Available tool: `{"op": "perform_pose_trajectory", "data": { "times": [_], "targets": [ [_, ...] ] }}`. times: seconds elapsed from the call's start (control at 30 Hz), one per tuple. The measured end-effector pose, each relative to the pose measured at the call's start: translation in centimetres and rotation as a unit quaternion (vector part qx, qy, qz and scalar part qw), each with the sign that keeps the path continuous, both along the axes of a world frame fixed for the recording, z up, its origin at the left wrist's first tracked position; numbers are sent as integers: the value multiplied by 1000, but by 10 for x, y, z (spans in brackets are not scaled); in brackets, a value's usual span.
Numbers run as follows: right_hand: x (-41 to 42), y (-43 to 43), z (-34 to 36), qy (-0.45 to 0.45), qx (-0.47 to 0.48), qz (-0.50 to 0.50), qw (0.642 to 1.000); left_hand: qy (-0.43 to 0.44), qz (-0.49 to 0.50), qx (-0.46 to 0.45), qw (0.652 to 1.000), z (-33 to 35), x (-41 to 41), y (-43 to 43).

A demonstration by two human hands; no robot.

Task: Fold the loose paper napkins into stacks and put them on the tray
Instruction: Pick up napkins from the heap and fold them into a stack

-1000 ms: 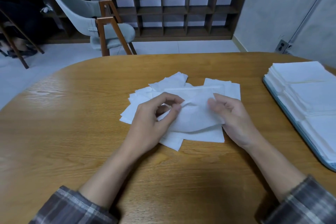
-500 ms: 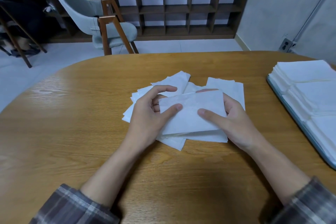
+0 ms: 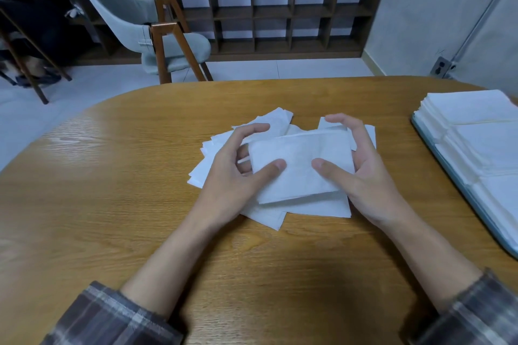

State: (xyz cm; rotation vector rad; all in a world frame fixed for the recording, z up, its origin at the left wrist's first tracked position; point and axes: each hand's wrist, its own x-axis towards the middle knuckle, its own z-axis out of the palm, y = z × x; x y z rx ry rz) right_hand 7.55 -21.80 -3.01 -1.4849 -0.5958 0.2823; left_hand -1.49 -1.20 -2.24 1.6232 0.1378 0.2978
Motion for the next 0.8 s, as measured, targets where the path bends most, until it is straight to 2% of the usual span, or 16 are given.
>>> {"op": "perform_pose_trajectory", "data": {
  "times": [0.03,0.1,0.23,0.3,0.4,0.47,0.7,0.8],
  "targets": [
    [1,0,-1,-19,-16,-18,1000,-6,-4,15,1000,0,-1,-1],
    [3,1,-4,-58,-55,-27,996,-29,20,109,993,-6,0,-2],
    [6,1,-6,-90,-110,-33,989,-99,54,280,953,-18,3,-1],
    [11,-2,-9,-103,-117,-93,983,-128,27,367,921,-22,4,2],
    [17,-5,-13,-101,-110,-152,977,-97,-86,466,875,-29,6,6],
    [19,-4,-15,-97,-109,-158,977,-85,-131,488,859,-33,5,5],
    [18,-4,-15,-97,-114,-154,977,-119,-116,509,844,-35,5,-1],
    [17,-3,-13,-91,-114,-133,980,-107,-128,485,859,-29,2,-2]
  ]
}}
